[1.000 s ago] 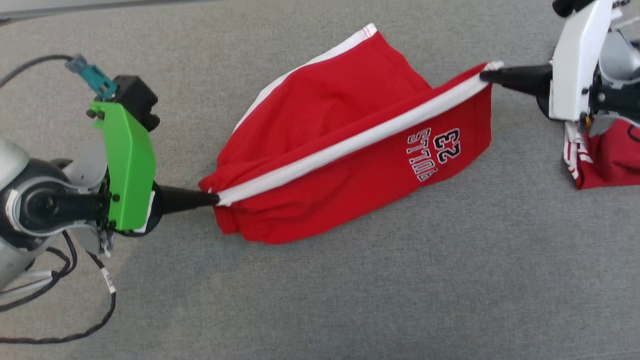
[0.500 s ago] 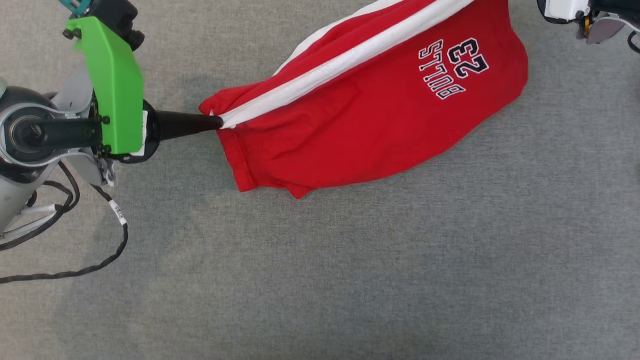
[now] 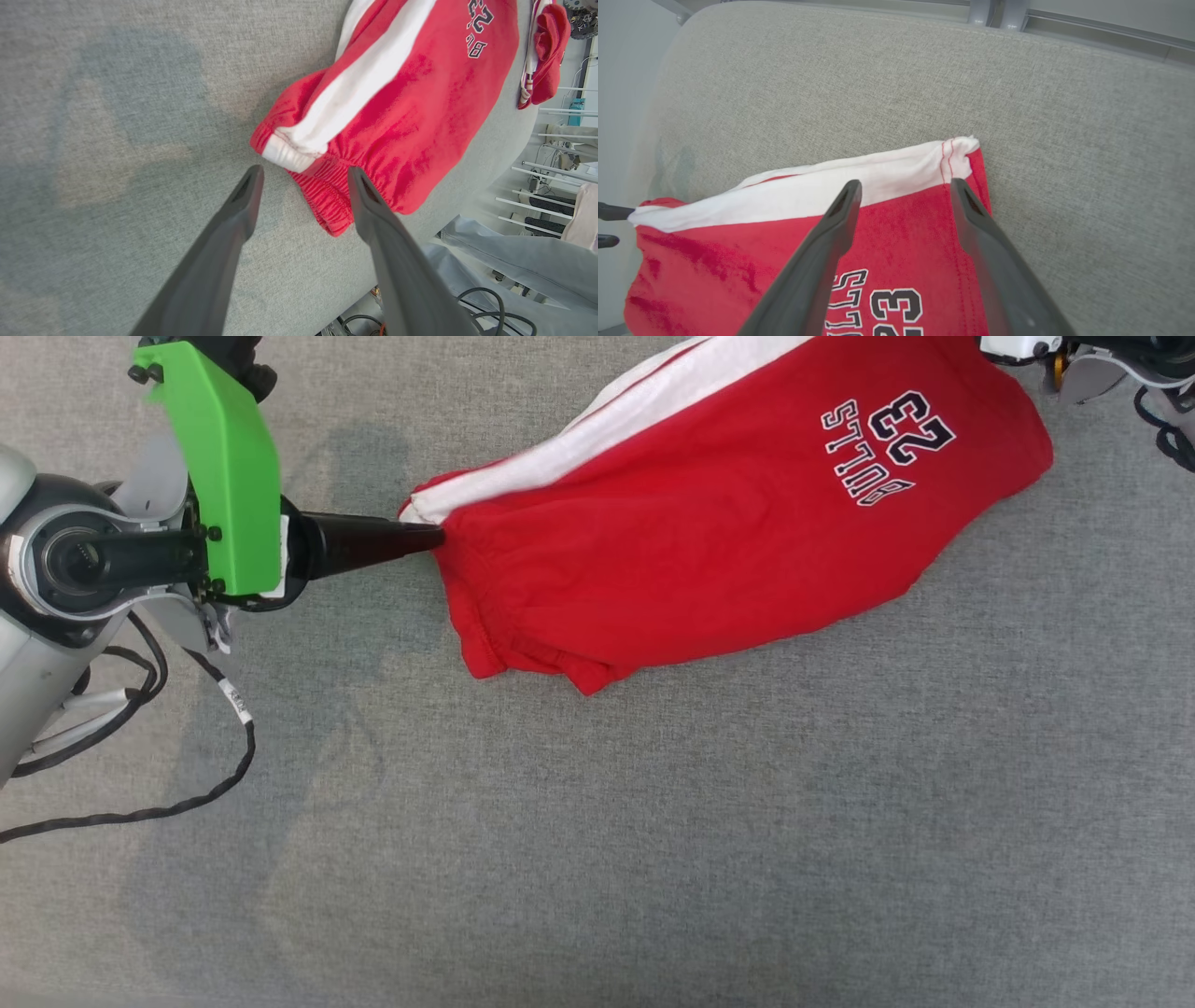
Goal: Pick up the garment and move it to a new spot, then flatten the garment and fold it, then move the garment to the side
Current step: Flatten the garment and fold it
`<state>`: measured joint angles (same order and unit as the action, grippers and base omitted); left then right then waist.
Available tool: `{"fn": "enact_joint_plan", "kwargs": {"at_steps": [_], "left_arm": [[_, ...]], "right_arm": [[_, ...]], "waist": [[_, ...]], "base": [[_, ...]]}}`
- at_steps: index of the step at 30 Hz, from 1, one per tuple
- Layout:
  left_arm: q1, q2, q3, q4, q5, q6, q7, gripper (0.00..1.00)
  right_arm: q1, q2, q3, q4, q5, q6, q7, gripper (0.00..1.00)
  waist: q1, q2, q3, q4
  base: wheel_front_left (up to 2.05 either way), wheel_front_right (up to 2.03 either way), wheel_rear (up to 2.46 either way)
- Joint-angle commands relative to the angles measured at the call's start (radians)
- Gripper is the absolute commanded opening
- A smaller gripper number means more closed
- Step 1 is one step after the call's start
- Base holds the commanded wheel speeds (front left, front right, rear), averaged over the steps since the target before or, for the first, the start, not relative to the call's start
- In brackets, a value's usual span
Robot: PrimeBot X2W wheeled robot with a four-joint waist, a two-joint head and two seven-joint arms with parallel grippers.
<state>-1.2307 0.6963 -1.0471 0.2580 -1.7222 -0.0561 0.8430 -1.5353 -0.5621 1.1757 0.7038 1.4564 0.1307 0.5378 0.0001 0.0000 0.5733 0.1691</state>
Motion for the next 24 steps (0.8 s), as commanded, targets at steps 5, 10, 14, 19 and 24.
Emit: {"fn": "enact_joint_plan", "kwargs": {"at_steps": [5, 10, 14, 19, 24], "left_arm": [[-0.003, 0.011, 0.006, 0.013, 0.028, -0.024, -0.026, 1.00], [0.023, 0.042, 0.021, -0.001, 0.089, -0.043, -0.120, 1.00], [0.059, 0.078, 0.041, -0.031, 0.189, -0.052, -0.283, 1.00], [0.150, 0.107, 0.037, -0.090, 0.330, -0.015, -0.502, 1.00], [0.256, 0.134, 0.040, -0.124, 0.458, 0.139, -0.710, 1.00]], "right_arm": [[0.043, -0.004, -0.006, -0.035, -0.013, 0.000, -0.094, 1.00], [0.094, -0.014, -0.005, -0.087, -0.030, 0.000, -0.220, 1.00], [0.145, -0.030, -0.011, -0.124, -0.046, 0.000, -0.356, 1.00], [0.221, -0.050, 0.000, -0.130, -0.090, 0.000, -0.547, 1.00], [0.303, -0.051, 0.001, -0.103, -0.104, 0.000, -0.714, 1.00]], "waist": [[-0.0001, 0.0000, -0.043, -0.015], [-0.0001, 0.0000, -0.097, -0.033], [-0.0001, 0.0000, -0.145, -0.045], [-0.0001, 0.0000, -0.207, -0.047], [-0.0001, 0.0000, -0.254, -0.041]], "base": [[0.00, 0.00, 0.00], [0.00, 0.00, 0.00], [0.00, 0.00, 0.00], [0.00, 0.00, 0.00], [0.00, 0.00, 0.00]]}}
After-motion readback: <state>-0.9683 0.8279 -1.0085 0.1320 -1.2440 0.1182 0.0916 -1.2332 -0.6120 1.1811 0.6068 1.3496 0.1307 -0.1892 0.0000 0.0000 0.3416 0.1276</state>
